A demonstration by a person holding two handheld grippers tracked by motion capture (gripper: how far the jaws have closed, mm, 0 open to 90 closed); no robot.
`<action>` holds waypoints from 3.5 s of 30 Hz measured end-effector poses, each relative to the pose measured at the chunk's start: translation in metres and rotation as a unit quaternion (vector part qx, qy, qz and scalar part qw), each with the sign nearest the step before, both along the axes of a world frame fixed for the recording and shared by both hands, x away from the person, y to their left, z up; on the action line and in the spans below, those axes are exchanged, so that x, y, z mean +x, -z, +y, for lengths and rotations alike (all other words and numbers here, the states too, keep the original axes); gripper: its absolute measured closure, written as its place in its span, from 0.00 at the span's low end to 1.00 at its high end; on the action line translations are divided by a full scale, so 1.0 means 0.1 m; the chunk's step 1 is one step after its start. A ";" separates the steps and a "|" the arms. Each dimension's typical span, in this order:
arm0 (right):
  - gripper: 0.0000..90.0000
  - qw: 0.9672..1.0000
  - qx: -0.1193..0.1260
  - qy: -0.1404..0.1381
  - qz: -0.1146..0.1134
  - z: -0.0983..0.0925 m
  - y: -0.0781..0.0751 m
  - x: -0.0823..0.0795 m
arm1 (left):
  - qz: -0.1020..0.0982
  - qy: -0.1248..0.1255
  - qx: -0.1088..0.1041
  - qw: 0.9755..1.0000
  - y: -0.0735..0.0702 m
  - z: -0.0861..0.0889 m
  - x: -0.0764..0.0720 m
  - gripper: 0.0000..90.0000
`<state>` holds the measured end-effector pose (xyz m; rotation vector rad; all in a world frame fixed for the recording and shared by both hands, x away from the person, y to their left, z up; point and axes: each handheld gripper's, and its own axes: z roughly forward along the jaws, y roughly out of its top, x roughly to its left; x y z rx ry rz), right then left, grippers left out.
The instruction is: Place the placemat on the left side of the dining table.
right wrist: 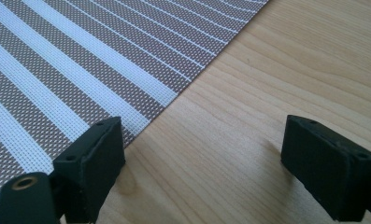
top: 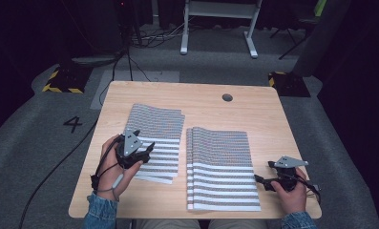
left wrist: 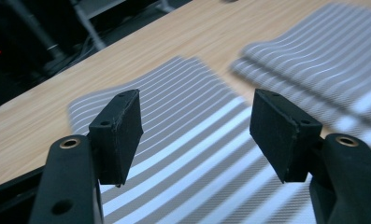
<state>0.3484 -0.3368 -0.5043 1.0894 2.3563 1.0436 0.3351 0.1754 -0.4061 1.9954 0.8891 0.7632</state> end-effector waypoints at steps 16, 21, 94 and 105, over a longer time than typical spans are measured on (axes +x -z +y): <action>0.15 1.000 0.000 0.000 0.000 0.00 0.00 0.00 | 0.044 0.071 -0.032 0.996 -0.12 -0.41 -0.41 0.36; 0.15 1.000 0.001 0.000 0.000 0.00 0.00 0.00 | 0.078 0.069 -0.022 0.994 0.09 -0.47 -0.34 0.36; 0.15 1.000 -0.003 -0.013 -0.001 -0.01 0.00 -0.01 | 0.081 0.026 -0.098 0.992 0.40 -0.06 0.14 0.93; 0.15 1.000 -0.003 -0.013 -0.001 0.00 0.00 -0.01 | 0.009 -0.026 -0.143 0.989 0.18 0.34 0.01 0.94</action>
